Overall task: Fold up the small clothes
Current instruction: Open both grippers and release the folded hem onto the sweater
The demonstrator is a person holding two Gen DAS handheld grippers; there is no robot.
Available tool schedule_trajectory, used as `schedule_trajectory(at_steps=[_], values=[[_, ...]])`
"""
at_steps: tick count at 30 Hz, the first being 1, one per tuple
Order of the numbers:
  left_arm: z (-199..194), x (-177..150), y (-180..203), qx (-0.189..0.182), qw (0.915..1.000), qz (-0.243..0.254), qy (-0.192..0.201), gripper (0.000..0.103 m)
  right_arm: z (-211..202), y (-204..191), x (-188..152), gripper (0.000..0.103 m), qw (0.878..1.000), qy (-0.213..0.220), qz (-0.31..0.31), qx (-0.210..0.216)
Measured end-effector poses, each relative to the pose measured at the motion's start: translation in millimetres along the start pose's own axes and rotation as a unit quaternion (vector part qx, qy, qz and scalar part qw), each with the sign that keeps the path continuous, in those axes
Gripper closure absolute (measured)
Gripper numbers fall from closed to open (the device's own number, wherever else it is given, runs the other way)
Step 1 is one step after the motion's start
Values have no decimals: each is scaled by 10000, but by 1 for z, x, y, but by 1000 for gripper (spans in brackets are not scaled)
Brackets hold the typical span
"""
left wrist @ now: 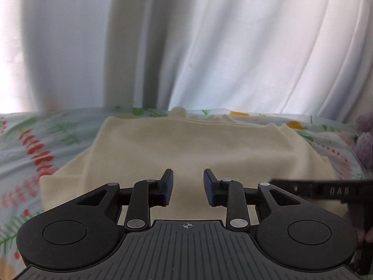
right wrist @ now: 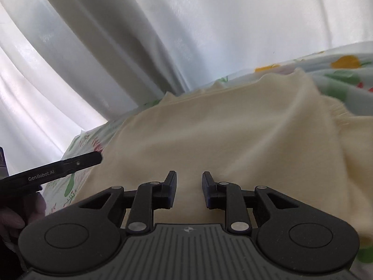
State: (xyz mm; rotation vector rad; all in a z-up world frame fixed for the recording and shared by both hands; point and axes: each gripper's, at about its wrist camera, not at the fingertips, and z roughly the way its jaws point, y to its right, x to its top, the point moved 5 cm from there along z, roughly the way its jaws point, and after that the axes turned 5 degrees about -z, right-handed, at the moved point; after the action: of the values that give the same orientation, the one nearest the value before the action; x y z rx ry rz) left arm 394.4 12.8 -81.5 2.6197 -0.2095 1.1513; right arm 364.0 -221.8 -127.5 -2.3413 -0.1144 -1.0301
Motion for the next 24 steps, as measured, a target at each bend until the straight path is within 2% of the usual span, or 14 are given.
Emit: schedule_trajectory(at_steps=[2, 3, 5, 6, 8, 12, 13, 15, 16, 17, 18, 20, 22, 24], values=[[24, -3, -2, 184, 9995, 135, -211, 70, 8, 11, 13, 83, 9996, 163, 140, -198], [29, -1, -5, 217, 9997, 52, -95, 69, 11, 19, 22, 83, 9988, 274, 235, -340], [35, 6, -13, 297, 9994, -166, 24, 66, 18, 32, 35, 92, 9965, 345, 242, -717], [39, 9, -19, 430, 9986, -309, 4, 66, 22, 40, 39, 91, 9934, 325, 182, -1088], [48, 14, -35, 716, 9961, -517, -91, 69, 26, 49, 46, 101, 9912, 457, 80, -1240], [46, 21, -56, 983, 9936, -560, -24, 71, 27, 58, 54, 102, 9874, 696, 172, -1410], [44, 22, -64, 1013, 9930, -610, -11, 74, 24, 62, 54, 94, 9833, 771, 201, -1634], [36, 21, -74, 850, 9932, -796, -42, 77, 18, 72, 53, 94, 9816, 877, 472, -1631], [29, 20, -79, 838, 9925, -893, 9, 76, 15, 70, 53, 94, 9807, 872, 502, -1678], [21, 20, -84, 1003, 9905, -936, 51, 69, 10, 62, 51, 91, 9790, 829, 309, -1836], [14, 18, -88, 1169, 9885, -957, 94, 68, 6, 51, 49, 86, 9786, 792, 99, -1894], [-4, 15, -100, 1289, 9856, -1070, 212, 55, -10, 26, 37, 55, 9841, 824, -184, -1560], [-19, 10, -111, 1168, 9851, -1255, 126, 53, -21, 2, 20, 52, 9895, 610, -463, -1222], [-33, 3, -122, 961, 9832, -1553, 41, 47, -29, -17, -2, 52, 9905, 307, -726, -1129]])
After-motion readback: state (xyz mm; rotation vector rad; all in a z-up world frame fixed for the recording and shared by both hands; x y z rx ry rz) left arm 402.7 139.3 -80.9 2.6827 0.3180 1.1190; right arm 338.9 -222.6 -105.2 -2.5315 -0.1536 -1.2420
